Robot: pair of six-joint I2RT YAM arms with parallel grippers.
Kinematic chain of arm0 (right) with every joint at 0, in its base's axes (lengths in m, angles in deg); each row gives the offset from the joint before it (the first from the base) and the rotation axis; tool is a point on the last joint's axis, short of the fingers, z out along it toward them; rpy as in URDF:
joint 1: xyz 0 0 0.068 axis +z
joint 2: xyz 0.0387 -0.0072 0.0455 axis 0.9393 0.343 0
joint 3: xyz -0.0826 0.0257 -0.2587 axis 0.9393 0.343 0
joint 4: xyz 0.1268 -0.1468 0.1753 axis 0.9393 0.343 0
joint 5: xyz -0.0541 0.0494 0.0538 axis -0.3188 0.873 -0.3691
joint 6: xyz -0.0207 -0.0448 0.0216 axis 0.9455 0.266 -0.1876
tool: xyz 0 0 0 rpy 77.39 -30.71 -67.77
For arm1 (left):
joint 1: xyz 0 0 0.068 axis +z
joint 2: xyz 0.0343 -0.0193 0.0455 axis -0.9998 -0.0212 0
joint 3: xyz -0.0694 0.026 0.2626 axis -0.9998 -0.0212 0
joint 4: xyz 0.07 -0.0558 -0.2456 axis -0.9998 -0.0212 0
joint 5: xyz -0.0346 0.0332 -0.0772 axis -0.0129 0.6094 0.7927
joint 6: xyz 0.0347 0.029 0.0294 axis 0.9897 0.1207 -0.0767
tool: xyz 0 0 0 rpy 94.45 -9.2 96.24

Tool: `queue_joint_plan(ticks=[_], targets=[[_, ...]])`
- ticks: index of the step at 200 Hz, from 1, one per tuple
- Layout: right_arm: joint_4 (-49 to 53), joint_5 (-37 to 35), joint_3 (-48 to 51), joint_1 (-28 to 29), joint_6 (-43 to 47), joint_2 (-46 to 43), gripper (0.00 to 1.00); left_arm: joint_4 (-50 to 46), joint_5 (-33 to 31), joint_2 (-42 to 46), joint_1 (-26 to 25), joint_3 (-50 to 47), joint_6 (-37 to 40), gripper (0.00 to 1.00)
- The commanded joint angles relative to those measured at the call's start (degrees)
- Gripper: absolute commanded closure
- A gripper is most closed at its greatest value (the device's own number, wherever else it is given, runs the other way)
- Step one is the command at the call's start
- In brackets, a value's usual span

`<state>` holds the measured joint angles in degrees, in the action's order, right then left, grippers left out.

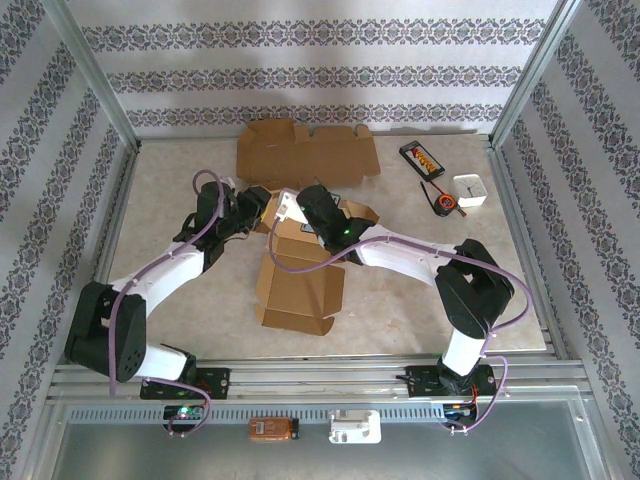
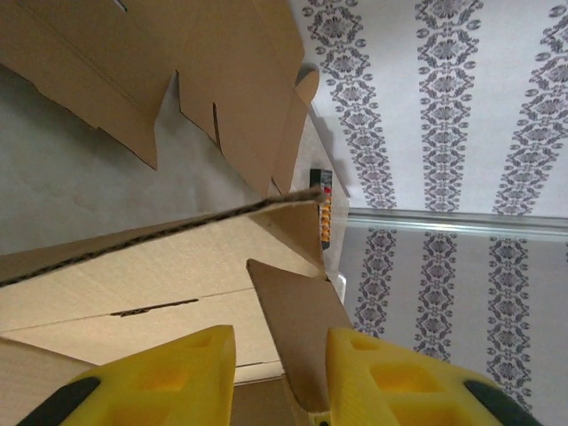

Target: Fold the paper box

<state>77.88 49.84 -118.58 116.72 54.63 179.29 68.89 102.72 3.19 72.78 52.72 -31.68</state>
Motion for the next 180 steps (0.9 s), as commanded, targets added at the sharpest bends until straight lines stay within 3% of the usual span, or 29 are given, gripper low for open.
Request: queue_joint_plan(ticks=[1,42,72,119,141,180], targets=[[-1.30,-1.00,0.39,0.76,-0.53,-1.54,0.98,6.55,3.76,-1.64,-0.14,-0.89,-1.55,0.73],[-1.50,-0.85,-0.01,0.85,-1.33,-1.56,0.98,10.22,6.16,-5.58,-2.59,-0.86,-2.35,0.77],[-1.50,-0.26,0.41,0.86,-2.30,-1.87,0.98,14.28,6.74,-9.72,-4.24,-0.19,-3.86,0.71],[-1.48,-0.37,1.04,0.96,-2.70,-2.21,0.98,20.92,7.35,-14.55,-5.96,0.62,-6.71,0.71],[-1.50,-0.42,1.31,0.93,-2.99,-2.46,0.97,23.78,6.22,-14.29,-5.92,-1.01,-7.12,0.71],[-1.41,-0.56,1.66,0.17,-3.68,-2.93,0.97,19.74,3.62,-9.90,-5.79,-2.22,-2.07,0.69]])
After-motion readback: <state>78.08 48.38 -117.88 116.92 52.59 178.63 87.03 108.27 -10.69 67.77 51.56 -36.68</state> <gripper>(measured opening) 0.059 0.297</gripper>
